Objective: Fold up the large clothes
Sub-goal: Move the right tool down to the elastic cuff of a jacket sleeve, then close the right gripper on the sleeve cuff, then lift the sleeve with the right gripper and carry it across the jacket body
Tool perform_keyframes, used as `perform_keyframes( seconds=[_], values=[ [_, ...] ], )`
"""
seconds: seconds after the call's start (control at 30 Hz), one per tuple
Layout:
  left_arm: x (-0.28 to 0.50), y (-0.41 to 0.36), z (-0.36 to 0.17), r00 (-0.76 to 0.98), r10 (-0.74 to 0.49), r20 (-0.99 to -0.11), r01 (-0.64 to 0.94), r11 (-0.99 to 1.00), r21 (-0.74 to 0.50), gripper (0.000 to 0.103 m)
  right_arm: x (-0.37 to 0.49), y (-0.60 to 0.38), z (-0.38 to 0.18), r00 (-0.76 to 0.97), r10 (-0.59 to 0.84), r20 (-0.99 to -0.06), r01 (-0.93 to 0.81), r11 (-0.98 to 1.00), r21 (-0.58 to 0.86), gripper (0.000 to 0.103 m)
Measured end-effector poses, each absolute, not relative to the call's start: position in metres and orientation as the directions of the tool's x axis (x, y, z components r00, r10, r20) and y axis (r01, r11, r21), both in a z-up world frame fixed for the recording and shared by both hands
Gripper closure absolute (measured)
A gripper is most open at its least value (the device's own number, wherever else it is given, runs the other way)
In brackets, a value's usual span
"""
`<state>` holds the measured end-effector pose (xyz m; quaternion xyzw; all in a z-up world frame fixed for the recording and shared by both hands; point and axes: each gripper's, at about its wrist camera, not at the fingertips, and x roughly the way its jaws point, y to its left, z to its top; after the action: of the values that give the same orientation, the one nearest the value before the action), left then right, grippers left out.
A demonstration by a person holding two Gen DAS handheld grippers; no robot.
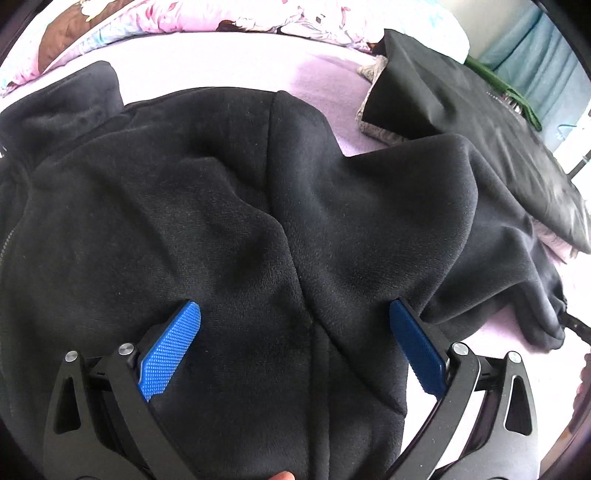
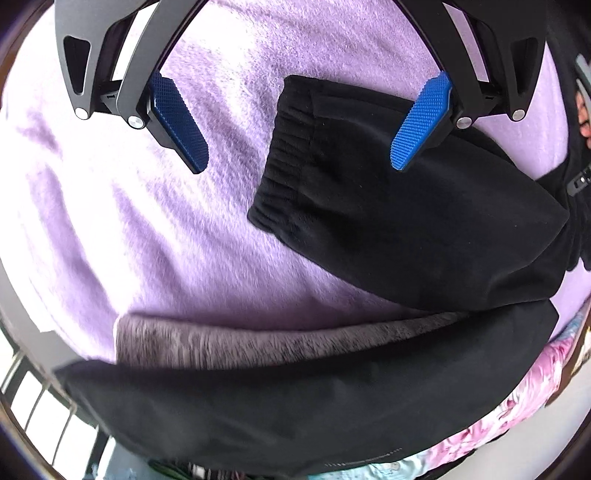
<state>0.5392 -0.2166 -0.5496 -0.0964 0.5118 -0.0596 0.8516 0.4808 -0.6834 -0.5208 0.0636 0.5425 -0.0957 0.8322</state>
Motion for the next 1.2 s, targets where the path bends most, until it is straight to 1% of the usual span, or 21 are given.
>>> perform_keyframes(
  seconds=[0.03,0.07,0.13,0.17,0.23,0.27,0.3,0.37,0.4,0.53,0.7,0.8,0.93,1.03,1.1,1.2],
  values=[
    [0.539,-0.218,-0.55,0.475,-0.198,-0.858,0.008,0.975,-0.221,0.005,0.48,-0.685,-0.523,0.395,-0.066,-0.916,0.229,0.973,0.029,0.016],
    [0.537,-0.218,-0.549,0.477,-0.195,-0.857,0.01,0.976,-0.217,0.005,0.48,-0.686,-0.526,0.393,-0.037,-0.919,0.226,0.973,0.057,0.033],
    [0.537,-0.218,-0.55,0.481,-0.186,-0.856,0.011,0.978,-0.207,0.005,0.479,-0.682,-0.53,0.387,-0.029,-0.922,0.22,0.973,0.061,0.052],
    [0.538,-0.22,-0.55,0.485,-0.178,-0.856,0.01,0.98,-0.198,0.005,0.479,-0.682,-0.532,0.388,-0.023,-0.922,0.213,0.975,0.065,0.055],
    [0.536,-0.22,-0.551,0.49,-0.164,-0.856,0.013,0.983,-0.182,0.005,0.478,-0.683,-0.534,0.396,-0.009,-0.918,0.207,0.975,0.079,0.056],
    [0.536,-0.22,-0.551,0.494,-0.162,-0.854,0.011,0.984,-0.18,0.005,0.477,-0.687,-0.535,0.398,0.008,-0.917,0.215,0.971,0.102,0.058],
    [0.536,-0.221,-0.552,0.498,-0.162,-0.852,0.009,0.983,-0.182,0.005,0.475,-0.692,-0.537,0.399,0.026,-0.917,0.238,0.962,0.131,0.061],
    [0.535,-0.221,-0.553,0.507,-0.159,-0.847,0.01,0.984,-0.179,0.005,0.473,-0.701,-0.537,0.405,0.039,-0.914,0.256,0.954,0.154,0.078],
    [0.533,-0.222,-0.554,0.514,-0.15,-0.844,0.011,0.986,-0.169,0.005,0.471,-0.703,-0.535,0.414,0.047,-0.909,0.25,0.954,0.164,0.081],
    [0.528,-0.225,-0.556,0.531,-0.123,-0.838,0.008,0.99,-0.141,0.005,0.466,-0.7,-0.519,0.45,0.078,-0.889,0.206,0.96,0.188,0.083],
    [0.528,-0.226,-0.555,0.537,-0.116,-0.835,0.01,0.991,-0.132,0.004,0.459,-0.695,-0.469,0.557,0.079,-0.827,0.162,0.966,0.201,0.083],
    [0.532,-0.222,-0.551,0.517,-0.147,-0.843,0.01,0.986,-0.165,0.005,0.455,-0.685,-0.441,0.574,0.076,-0.816,0.136,0.973,0.186,0.083],
    [0.54,-0.203,-0.539,0.479,-0.238,-0.845,0.003,0.963,-0.269,0.005,0.458,-0.682,-0.394,0.615,0.068,-0.786,0.078,0.986,0.147,0.083],
    [0.544,-0.192,-0.532,0.48,-0.245,-0.842,0.023,0.963,-0.268,0.005,0.455,-0.673,-0.358,0.645,0.053,-0.762,0.059,0.991,0.119,0.083],
    [0.548,-0.187,-0.531,0.467,-0.224,-0.856,0.036,0.971,-0.235,0.005,0.453,-0.676,-0.334,0.655,0.045,-0.754,0.048,0.994,0.102,0.083],
    [0.551,-0.181,-0.526,0.47,-0.285,-0.835,0.062,0.955,-0.291,0.005,0.453,-0.681,-0.311,0.664,0.01,-0.748,0.05,0.997,0.058,0.083]
  ],
)
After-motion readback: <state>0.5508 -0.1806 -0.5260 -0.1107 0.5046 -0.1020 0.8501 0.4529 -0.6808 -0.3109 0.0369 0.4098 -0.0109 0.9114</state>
